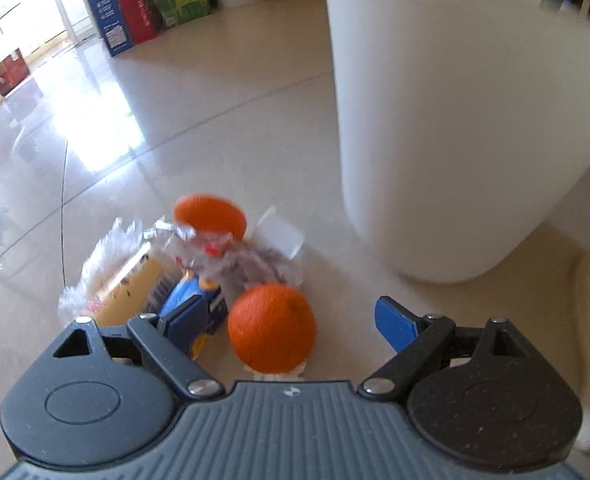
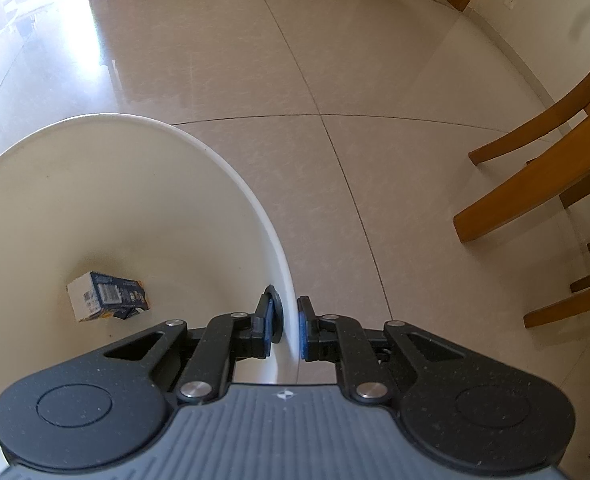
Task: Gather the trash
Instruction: 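Grasp the orange with the left gripper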
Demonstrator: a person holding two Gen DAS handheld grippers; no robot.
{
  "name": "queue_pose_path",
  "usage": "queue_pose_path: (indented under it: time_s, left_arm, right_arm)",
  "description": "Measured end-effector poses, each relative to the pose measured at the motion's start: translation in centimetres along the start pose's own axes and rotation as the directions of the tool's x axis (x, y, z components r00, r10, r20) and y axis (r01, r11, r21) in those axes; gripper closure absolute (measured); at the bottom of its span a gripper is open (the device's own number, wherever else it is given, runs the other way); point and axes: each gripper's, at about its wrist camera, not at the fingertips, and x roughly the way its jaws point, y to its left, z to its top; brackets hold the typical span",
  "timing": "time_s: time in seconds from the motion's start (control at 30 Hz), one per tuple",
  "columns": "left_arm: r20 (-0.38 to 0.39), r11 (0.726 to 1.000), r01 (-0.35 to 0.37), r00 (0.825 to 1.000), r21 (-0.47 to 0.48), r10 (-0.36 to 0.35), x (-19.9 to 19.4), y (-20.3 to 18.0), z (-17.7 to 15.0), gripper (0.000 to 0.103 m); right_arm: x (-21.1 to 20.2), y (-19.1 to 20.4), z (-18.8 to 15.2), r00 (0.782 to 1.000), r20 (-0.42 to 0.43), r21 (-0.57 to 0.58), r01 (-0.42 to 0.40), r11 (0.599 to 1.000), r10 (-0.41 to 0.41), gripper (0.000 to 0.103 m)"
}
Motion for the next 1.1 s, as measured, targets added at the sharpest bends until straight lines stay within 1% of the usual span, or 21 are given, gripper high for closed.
queue_pose_path:
  time_s: [0.1,0.17,0.27,0.4,0.5,0.67,0.77,1.0,1.1]
  left_arm:
    - [-0.017,0.999,-0.041,0.999,0.032,0.042,2.0,-0.5,-1.1,0.013]
    - [-0.009,0.993,-0.086,0.996,0.082,0.087,3.2,-1.2,-1.8,0.013]
    - [0.001,0.982,-0.13,0.991,0.138,0.131,4.7,-1.8,-2.3,0.013]
    - [0.003,0.97,-0.149,0.989,0.192,0.151,6.0,-2.9,-2.8,0.013]
    - [0.009,0.958,-0.176,0.984,0.226,0.179,7.0,-3.4,-3.0,0.017]
    - [-0.017,0.965,-0.182,0.982,0.191,0.189,8.2,-2.9,-2.7,0.022]
    - [-0.028,0.966,-0.185,0.981,0.181,0.194,8.4,-2.6,-2.6,0.028]
    - [-0.061,0.983,-0.143,0.987,0.111,0.151,8.3,-1.6,-2.2,0.03]
    - [-0.089,0.992,-0.107,0.99,0.063,0.112,8.0,-0.9,-1.9,0.03]
  right_arm:
    - [0.0,0.0,0.1,1.0,-0.001,0.005,0.002,1.0,-0.002,0.088]
    - [-0.1,0.1,0.1,1.0,0.0,0.002,0.005,1.0,-0.005,0.087]
    - [-0.1,0.1,0.0,1.0,0.001,0.002,0.006,1.0,-0.006,0.087]
    - [0.0,0.1,0.1,1.0,-0.001,0.005,0.006,1.0,-0.006,0.087]
    - [0.0,0.0,0.1,1.0,-0.001,0.008,0.005,1.0,-0.005,0.087]
    - [0.0,-0.1,0.0,1.0,0.001,0.007,-0.001,1.0,0.001,0.087]
    - [-0.1,-0.3,0.0,1.0,0.001,0.01,-0.003,1.0,0.003,0.087]
    - [0.0,-0.3,0.0,1.0,0.001,0.011,-0.004,1.0,0.004,0.087]
    - [0.0,-0.3,0.1,1.0,0.0,0.012,-0.003,1.0,0.003,0.087]
